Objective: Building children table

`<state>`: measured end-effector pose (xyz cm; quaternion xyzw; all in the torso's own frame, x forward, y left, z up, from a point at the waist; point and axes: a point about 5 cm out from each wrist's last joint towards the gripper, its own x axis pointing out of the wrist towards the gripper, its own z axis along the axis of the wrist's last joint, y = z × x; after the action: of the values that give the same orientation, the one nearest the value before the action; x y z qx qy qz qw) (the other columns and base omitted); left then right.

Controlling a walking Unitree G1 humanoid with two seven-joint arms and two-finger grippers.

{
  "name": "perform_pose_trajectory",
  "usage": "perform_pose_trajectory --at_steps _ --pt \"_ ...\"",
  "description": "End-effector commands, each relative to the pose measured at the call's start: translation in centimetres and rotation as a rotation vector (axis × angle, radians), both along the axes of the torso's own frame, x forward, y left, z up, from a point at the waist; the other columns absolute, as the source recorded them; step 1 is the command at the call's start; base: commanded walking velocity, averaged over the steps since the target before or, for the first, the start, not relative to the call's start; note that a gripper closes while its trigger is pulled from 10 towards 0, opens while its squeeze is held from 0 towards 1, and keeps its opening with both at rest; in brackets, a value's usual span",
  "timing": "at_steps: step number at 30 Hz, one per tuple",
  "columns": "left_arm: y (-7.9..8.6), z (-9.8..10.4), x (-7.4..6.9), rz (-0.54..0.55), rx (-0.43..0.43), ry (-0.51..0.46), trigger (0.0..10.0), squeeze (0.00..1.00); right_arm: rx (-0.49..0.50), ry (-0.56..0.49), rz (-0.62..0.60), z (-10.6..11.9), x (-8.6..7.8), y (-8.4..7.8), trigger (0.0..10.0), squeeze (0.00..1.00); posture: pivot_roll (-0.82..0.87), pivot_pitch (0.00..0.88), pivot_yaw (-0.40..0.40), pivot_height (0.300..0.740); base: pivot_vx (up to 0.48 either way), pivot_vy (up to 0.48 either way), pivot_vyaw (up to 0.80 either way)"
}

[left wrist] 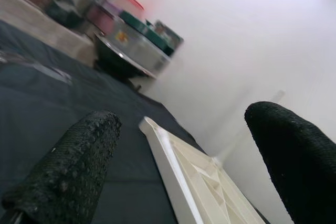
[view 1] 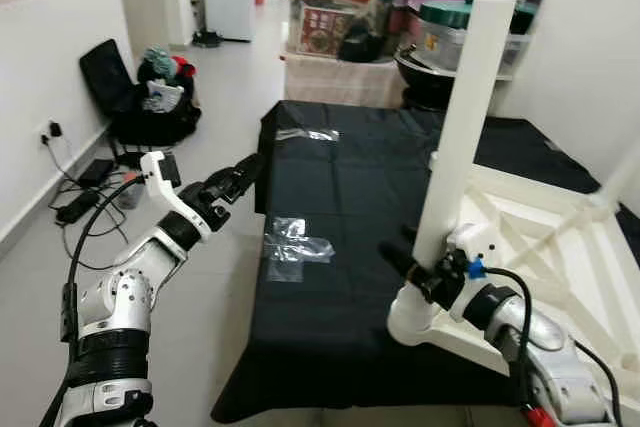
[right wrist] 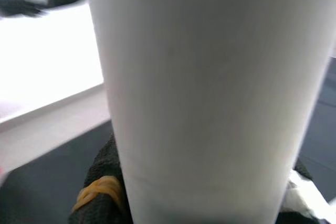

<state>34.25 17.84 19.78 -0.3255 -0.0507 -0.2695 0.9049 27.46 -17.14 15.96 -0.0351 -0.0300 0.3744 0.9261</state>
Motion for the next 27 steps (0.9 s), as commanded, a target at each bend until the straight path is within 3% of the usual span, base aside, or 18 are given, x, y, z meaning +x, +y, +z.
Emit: perform_pose_trajectory --at_steps 1,3,17,22,27 --pt "-0.4 -0.5 0.0 -0.010 -0.004 0.022 10.0 0.00 0.021 0.002 0.080 0.0 -0.4 1.0 0.0 0.00 0.04 0.000 -0.102 0.740 0.000 0.000 0.00" --pt "-0.5 -0.6 -0.1 -0.009 -0.004 0.023 10.0 0.00 -0.001 0.010 0.173 0.1 -0.6 1.3 0.0 0.00 0.05 0.000 -0.105 0.740 0.000 0.000 0.00" --pt "-0.2 -0.4 -0.2 -0.005 0.003 0.030 10.0 0.00 0.032 0.047 0.387 -0.6 -0.6 2.1 0.0 0.00 0.07 0.000 -0.106 0.740 0.000 0.000 0.00" --pt "-0.1 -0.3 -0.2 -0.008 0.003 0.030 10.0 0.00 -0.009 0.063 0.567 -0.6 -1.1 3.1 0.0 0.00 0.09 0.000 -0.112 0.740 0.000 0.000 0.00" --pt "-0.1 -0.2 -0.2 -0.007 0.003 0.029 10.0 0.00 -0.037 0.061 0.617 -0.7 -1.3 3.5 0.0 0.00 0.09 0.000 -0.113 0.740 0.000 0.000 0.00"
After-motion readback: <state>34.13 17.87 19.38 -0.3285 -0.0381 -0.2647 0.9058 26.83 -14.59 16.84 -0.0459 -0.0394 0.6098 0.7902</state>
